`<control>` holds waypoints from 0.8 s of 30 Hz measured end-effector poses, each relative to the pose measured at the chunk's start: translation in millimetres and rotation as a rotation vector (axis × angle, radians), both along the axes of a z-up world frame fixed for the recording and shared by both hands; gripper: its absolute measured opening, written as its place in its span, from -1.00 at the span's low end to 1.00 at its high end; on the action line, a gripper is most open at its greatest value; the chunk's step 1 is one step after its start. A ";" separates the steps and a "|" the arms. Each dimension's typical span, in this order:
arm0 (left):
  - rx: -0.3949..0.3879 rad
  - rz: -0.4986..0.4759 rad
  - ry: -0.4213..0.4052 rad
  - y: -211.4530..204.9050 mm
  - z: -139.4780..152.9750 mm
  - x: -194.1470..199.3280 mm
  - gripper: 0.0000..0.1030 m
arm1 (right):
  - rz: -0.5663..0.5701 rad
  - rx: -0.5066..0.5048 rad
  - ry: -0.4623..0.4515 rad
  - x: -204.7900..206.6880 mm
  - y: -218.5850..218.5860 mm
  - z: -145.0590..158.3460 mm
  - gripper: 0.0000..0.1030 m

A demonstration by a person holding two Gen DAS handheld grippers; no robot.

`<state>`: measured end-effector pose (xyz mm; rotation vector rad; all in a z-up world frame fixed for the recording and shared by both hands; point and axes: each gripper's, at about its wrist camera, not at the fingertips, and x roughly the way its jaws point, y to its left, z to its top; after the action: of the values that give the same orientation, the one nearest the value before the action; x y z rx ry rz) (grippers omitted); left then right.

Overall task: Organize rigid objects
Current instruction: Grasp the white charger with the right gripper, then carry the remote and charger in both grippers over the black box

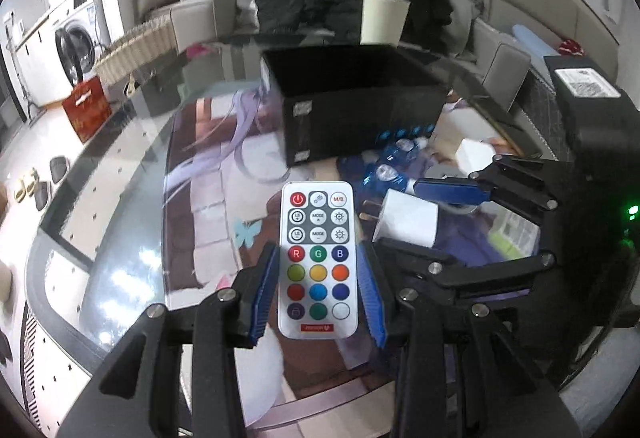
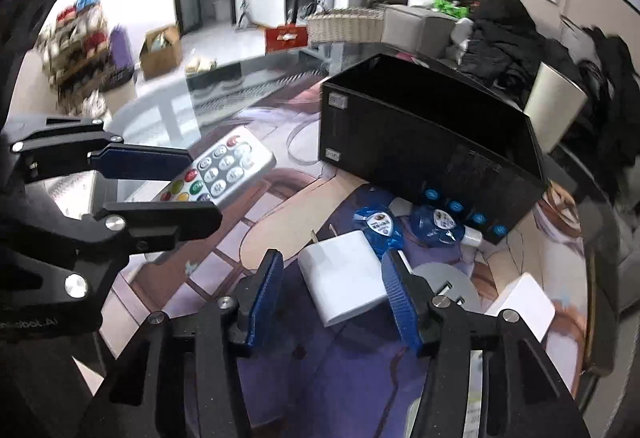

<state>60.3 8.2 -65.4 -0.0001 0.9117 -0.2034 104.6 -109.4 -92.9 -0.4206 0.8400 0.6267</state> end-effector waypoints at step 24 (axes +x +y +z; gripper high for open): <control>-0.044 -0.020 -0.400 -12.5 89.1 -27.9 -0.27 | -0.159 0.283 -0.356 -55.7 -40.8 76.5 -0.19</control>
<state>32.4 -4.3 23.7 0.0086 0.5091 -0.2319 48.9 -150.2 -16.3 -0.1958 0.4316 0.4947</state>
